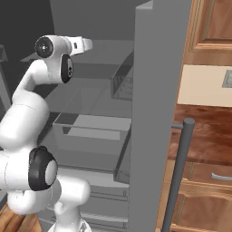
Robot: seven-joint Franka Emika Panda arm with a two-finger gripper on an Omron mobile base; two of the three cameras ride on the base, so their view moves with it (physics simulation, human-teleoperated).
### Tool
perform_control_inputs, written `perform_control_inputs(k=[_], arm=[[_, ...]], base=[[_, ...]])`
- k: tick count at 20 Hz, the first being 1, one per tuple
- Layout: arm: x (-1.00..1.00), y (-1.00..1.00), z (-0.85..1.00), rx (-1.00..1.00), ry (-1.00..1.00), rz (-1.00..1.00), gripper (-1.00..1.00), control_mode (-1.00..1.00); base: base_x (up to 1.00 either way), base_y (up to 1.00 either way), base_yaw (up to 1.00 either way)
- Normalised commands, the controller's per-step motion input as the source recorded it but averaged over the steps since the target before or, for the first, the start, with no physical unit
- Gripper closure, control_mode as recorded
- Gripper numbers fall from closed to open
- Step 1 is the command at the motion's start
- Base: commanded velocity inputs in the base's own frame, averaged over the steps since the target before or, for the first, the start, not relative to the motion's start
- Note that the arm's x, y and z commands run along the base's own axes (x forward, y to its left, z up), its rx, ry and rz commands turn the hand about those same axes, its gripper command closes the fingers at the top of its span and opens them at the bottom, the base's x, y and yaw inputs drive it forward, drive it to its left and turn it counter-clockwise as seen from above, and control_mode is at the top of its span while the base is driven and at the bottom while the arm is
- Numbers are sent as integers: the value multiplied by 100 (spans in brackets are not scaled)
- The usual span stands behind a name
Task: Pick the egg and butter from the fridge and place them by the bowl for mixing.
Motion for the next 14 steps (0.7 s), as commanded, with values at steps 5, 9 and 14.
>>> perform_control_inputs(k=[5, 9, 14], arm=[[-100, 42, 6, 8, 23, -13, 100, -100], [-100, 38, -4, 9, 30, -15, 100, -100], [-100, 22, -76, 3, 28, -12, 100, -100]], base=[[0, 0, 0], [0, 0, 0], [0, 0, 0]])
